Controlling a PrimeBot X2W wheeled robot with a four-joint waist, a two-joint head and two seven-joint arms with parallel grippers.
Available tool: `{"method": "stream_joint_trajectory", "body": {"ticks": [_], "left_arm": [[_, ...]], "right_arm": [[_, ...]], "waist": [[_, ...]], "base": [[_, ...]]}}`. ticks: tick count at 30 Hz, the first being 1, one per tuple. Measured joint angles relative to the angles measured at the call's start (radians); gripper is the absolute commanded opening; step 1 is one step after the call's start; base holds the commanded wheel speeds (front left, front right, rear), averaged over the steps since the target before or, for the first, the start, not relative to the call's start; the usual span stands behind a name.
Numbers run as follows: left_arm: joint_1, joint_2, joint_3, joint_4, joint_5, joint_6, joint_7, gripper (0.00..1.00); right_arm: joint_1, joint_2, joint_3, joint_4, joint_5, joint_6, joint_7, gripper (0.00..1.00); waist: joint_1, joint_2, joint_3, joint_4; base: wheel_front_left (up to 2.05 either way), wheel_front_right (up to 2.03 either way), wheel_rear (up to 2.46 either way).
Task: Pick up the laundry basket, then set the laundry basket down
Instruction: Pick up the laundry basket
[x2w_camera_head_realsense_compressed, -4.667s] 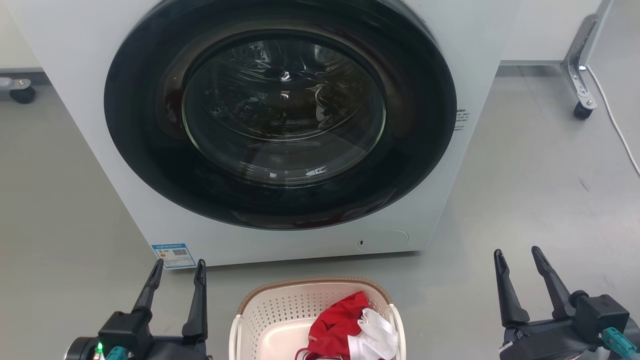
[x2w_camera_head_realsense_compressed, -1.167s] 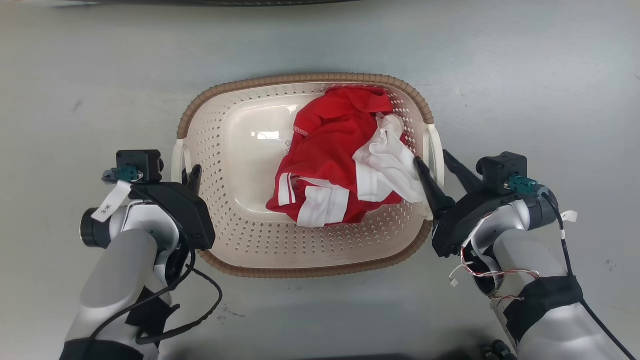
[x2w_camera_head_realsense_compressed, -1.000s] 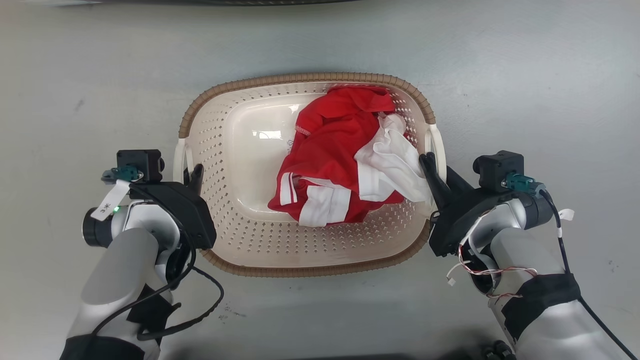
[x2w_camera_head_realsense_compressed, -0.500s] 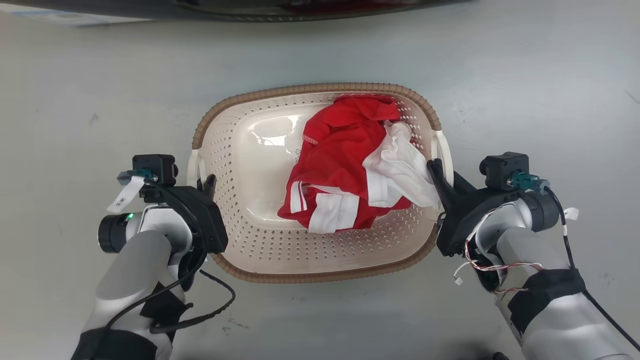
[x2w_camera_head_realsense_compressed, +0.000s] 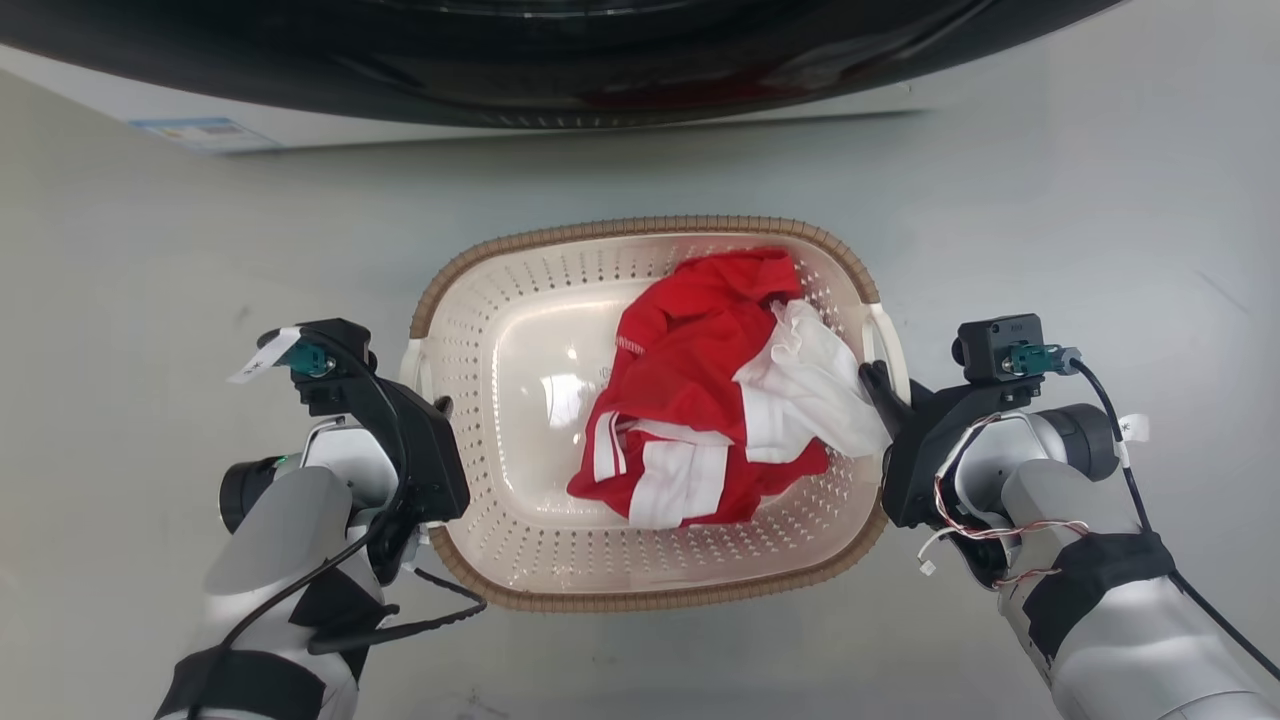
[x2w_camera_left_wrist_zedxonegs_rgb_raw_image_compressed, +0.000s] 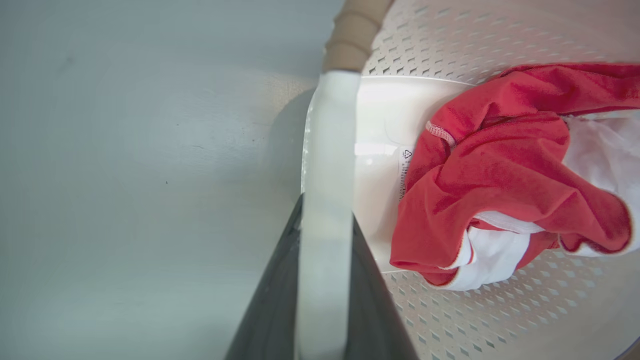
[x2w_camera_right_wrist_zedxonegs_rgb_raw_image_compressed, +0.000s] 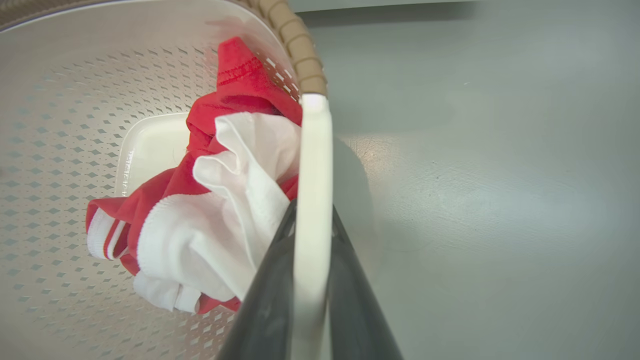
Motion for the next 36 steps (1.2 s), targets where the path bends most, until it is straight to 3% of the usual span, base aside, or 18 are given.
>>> {"method": "stream_joint_trajectory", "body": {"ticks": [12,36], "left_arm": [[0.013,-0.006,-0.004,0.053,-0.096,0.000,0.151,0.00],[0.050,0.005,-0.007,0.092,-0.178,0.000,0.367,0.00]], "right_arm": [[-0.006,-0.002,0.056,0.064,0.114,0.000,0.127,0.00],[0.004,-0.005,0.108,0.118,0.324,0.003,0.378,0.00]], "waist": [[-0.0001,0.0000,-0.179,0.002],[-0.0001,0.0000,-0.483,-0.004]], "base": [[0.00,0.00,0.00],[0.00,0.00,0.00]]}}
